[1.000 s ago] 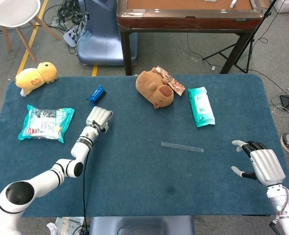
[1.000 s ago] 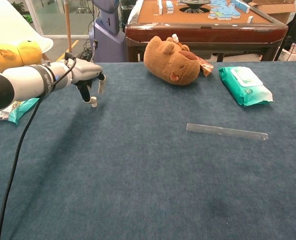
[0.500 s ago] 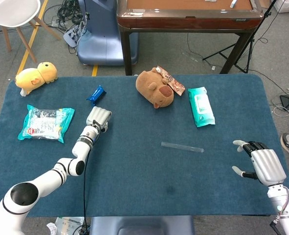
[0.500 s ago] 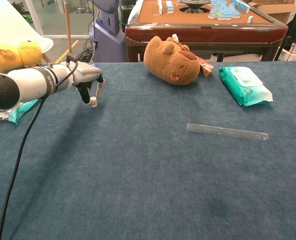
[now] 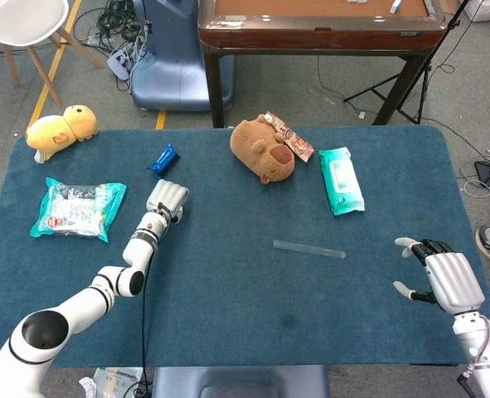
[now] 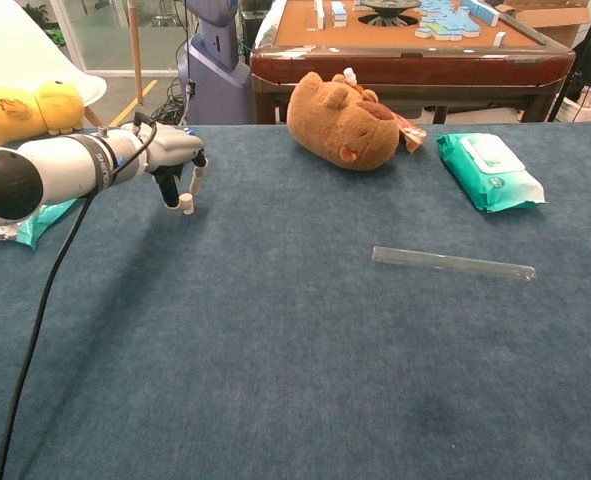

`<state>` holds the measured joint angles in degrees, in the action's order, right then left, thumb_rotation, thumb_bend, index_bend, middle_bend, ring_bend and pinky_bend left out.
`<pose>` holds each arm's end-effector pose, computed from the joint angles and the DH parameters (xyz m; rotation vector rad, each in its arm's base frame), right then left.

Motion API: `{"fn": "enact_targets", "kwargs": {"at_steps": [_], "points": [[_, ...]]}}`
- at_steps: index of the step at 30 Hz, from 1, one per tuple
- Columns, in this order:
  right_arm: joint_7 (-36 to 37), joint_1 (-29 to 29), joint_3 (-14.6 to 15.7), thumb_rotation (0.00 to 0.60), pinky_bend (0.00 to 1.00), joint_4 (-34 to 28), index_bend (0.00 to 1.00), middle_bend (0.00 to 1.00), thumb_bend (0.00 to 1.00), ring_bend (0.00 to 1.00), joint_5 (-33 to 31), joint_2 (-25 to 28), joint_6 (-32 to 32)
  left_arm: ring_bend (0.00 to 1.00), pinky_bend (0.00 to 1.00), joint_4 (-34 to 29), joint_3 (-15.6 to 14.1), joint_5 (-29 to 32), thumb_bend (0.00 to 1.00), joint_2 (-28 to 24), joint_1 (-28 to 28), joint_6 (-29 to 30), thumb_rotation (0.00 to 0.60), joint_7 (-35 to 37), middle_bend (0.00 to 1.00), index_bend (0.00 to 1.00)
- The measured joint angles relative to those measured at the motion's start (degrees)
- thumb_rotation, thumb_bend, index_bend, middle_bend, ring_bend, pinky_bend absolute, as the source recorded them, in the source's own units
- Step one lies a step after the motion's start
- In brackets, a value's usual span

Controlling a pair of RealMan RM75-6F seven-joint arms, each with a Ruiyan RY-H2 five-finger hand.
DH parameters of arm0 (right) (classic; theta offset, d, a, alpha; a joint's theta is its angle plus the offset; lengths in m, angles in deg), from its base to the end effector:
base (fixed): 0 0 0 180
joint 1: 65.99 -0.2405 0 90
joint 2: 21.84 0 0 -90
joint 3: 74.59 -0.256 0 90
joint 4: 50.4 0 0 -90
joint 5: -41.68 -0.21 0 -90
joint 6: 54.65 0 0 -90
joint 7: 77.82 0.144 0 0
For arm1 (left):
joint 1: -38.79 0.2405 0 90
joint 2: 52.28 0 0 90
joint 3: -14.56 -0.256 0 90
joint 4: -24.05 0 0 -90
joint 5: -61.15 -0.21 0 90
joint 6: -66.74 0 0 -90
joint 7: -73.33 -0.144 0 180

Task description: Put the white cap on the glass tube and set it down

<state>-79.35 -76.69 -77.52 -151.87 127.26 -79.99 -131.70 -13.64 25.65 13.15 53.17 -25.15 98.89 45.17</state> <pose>-0.2744 -0.2065 0.1586 1.5246 -0.9622 0.9162 -0.1373 0.4790 -0.0490 -1.8800 -0.6872 -0.5000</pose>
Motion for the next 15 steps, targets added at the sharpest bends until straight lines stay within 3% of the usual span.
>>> {"fn": "enact_targets", "kwargs": {"at_steps": [15], "points": [[-0.5,0.1,0.0,0.6,0.3,-0.3,0.26,0.42,0.17,0.3,-0.2,0.0,0.1,1.0,1.0,1.4,0.6,-1.7,0.28,0.6,0.3,-0.7,0.6,0.4,1.0,0.49]]}}
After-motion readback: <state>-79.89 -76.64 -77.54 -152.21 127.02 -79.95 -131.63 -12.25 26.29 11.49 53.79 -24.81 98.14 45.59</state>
